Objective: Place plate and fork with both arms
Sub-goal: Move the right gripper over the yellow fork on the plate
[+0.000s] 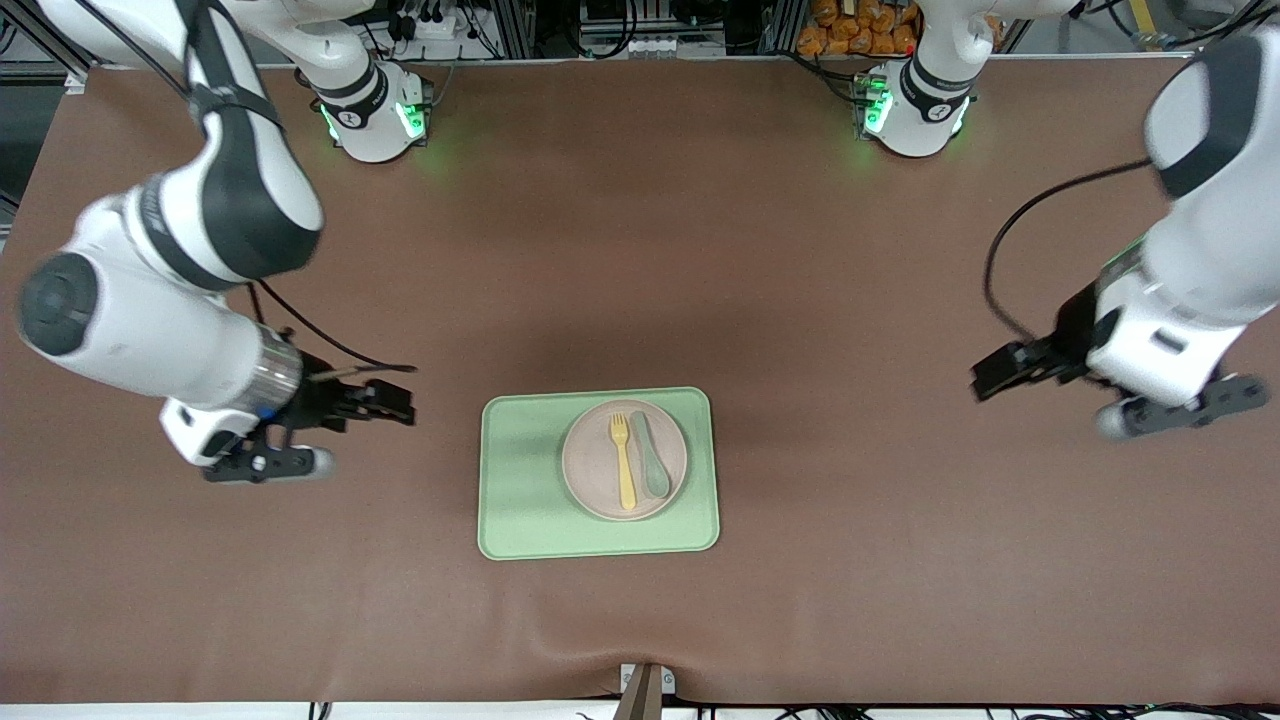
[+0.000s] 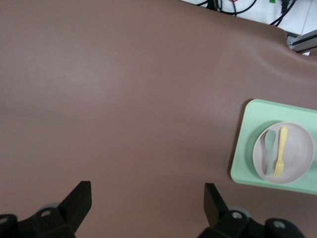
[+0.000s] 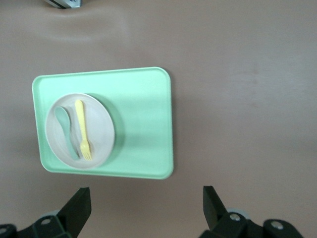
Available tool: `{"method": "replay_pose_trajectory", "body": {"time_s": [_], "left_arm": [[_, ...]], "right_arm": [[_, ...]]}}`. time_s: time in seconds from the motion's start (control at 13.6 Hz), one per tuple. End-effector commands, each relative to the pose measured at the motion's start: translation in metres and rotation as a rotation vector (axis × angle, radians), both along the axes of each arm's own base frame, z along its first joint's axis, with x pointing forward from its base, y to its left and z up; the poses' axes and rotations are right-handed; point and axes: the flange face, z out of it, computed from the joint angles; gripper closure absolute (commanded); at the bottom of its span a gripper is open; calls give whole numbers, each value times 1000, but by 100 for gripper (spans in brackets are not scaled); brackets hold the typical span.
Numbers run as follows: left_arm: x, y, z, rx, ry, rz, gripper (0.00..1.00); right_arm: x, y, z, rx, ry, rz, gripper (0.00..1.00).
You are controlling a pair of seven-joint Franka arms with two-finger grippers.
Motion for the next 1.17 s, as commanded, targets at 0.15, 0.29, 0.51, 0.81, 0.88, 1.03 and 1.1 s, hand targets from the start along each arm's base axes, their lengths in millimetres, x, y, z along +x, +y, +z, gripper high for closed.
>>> {"method": "replay_pose_trajectory", "body": {"time_s": [0.15,0.29,0.51,0.81,0.88,1.03,1.1], "left_arm": [[-63,55,56,39,34,-41,0],[-96,61,69,46,56,-98,0],[-113,59,71,57,85,-181,0],[-109,54,66,92,89,-335,0],[-105,54,60,110,102,-342,0],[-103,53,58,129,105,-346,0],[-103,55,58,129,106,-344,0]], "right_arm": [[29,71,-60,-32,-41,-53,0],[33,93,-92,-21,-65,-88,0],[30,130,-138,-40,-83,-97,6],[22,167,-175,-80,-116,-105,15],[18,174,-181,-82,-116,-97,16],[10,189,-188,-89,-118,-75,17],[6,196,-194,-95,-114,-64,19]]}}
